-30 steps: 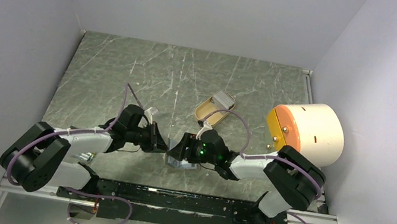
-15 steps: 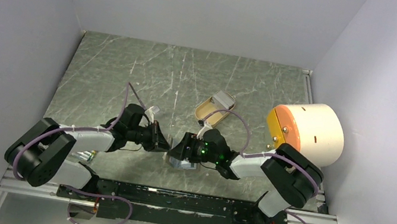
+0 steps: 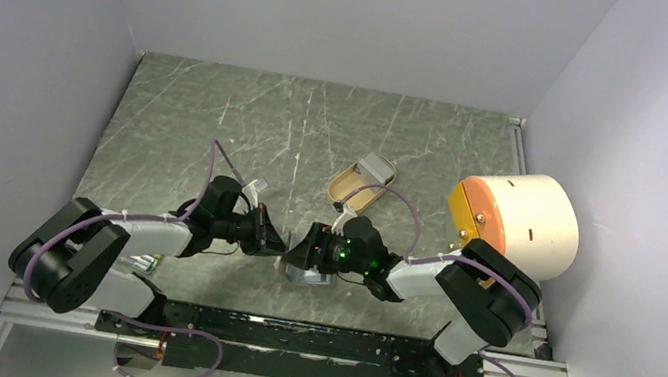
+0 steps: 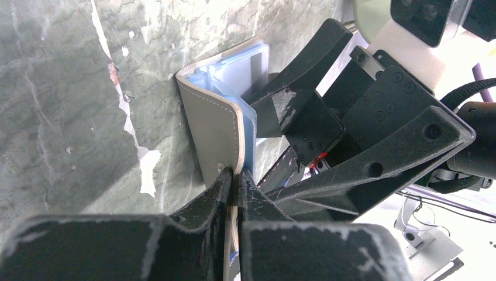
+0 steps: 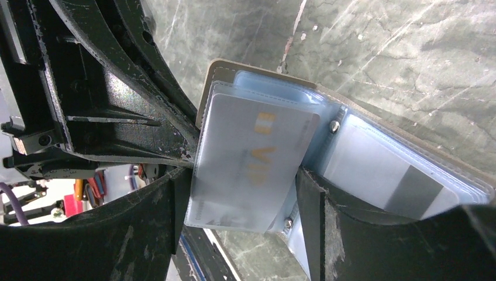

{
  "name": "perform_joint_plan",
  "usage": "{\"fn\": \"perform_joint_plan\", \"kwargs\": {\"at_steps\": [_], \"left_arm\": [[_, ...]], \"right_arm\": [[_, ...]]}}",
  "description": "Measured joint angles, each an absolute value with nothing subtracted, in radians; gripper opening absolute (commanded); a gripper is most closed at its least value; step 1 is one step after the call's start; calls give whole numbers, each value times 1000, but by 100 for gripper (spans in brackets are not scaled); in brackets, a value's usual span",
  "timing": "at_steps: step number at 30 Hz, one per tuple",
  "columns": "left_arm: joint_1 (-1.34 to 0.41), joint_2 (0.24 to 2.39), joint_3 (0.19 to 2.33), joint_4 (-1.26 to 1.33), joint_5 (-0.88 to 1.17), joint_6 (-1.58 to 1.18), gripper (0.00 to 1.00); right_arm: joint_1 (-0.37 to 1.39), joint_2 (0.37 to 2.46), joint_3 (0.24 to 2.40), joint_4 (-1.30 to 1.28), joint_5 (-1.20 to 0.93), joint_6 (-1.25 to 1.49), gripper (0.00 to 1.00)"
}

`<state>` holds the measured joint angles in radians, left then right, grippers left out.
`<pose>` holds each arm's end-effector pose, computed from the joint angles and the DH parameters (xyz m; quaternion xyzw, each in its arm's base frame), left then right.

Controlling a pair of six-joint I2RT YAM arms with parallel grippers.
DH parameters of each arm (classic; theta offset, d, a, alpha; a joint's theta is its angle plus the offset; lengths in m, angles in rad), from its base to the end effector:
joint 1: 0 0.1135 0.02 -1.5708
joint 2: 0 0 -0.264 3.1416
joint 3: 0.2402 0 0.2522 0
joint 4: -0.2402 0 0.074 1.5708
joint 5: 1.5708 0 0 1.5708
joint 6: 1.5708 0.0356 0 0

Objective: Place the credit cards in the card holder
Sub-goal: Turn over the card slot in the card holder.

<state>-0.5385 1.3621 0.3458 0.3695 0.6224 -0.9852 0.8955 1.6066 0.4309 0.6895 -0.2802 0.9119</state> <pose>0.1846 -0.1345 0.1331 -0.0557 0.8612 -0.4912 0.1178 0.1641 0.2206 0.1238 -0.0651 0.8487 0.4755 0.2222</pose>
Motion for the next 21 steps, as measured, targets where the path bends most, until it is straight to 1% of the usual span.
{"fn": "perform_joint_plan", "kwargs": {"at_steps": [15, 21], "left_arm": [[-540, 1307, 329, 366, 628, -1015, 9], [-544, 1263, 330, 342, 614, -1010, 9]], "right_arm": [[894, 1592, 390, 755, -288, 945, 71], [891, 1568, 382, 757, -279, 948, 70]]}}
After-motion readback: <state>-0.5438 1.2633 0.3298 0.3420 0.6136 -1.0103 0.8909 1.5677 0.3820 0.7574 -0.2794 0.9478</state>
